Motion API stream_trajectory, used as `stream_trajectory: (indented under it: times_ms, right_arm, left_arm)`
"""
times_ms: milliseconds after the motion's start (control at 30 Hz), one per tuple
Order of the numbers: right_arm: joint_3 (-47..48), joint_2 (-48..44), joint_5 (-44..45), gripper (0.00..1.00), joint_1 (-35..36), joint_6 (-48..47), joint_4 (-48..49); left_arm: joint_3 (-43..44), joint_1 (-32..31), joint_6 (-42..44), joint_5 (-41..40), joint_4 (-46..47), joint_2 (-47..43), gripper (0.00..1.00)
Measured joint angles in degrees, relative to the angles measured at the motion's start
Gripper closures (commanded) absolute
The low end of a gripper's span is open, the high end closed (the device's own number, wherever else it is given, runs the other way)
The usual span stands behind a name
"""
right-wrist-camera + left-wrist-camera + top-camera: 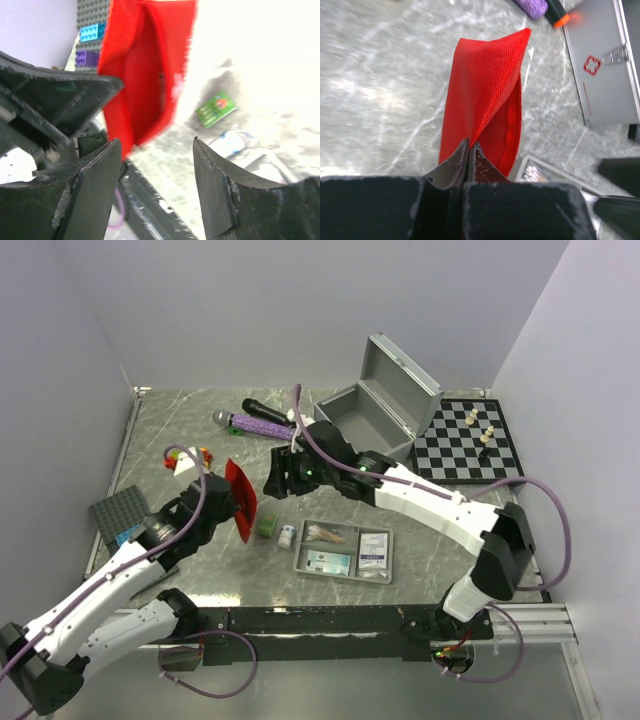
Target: Organize the medicine kit
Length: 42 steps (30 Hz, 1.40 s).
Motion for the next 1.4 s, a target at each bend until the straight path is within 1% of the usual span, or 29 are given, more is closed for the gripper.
stream_trajectory:
  times_ms: [100,200,400,567,967,1167,1400]
  right_arm:
    - [-0.81,-2.71,2.99,0.36,0.0,-3.89,-1.01]
    - [-1.38,-1.44,4.35,0.36,0.02,-6.82,-1.73]
    - [-1.09,8.81,5.92,0.35,1.51,-10.69,-4.0]
    - [2.19,16.94,7.45,0.34,3.65,-12.72,-7.98]
    - [3.28,18.03,10.91,0.31,4.44,-13.25,-11.21]
    - [3.08,18.43,10.97,0.31,4.9,-13.0,-11.67]
    - [3.17,22.53,9.62,0.35,4.98,-12.63,-11.41]
  left_arm:
    - [0.04,0.0,0.0,-2.36,-2.43,-2.97,0.99]
    - [0.17,0.0,-0.07,-4.44,-5.29,-5.95,0.99]
    - [0.17,0.0,-1.18,-7.26,-10.56,-8.92,0.99]
    - [0.17,0.0,-2.1,-8.61,-13.66,-10.34,0.99]
    - [-0.09,0.0,-2.56,-8.61,-13.99,-10.97,0.99]
    - [-0.85,0.0,-2.56,-8.37,-13.7,-10.99,0.99]
    - [-0.85,0.0,-2.58,-8.22,-13.66,-11.28,0.99]
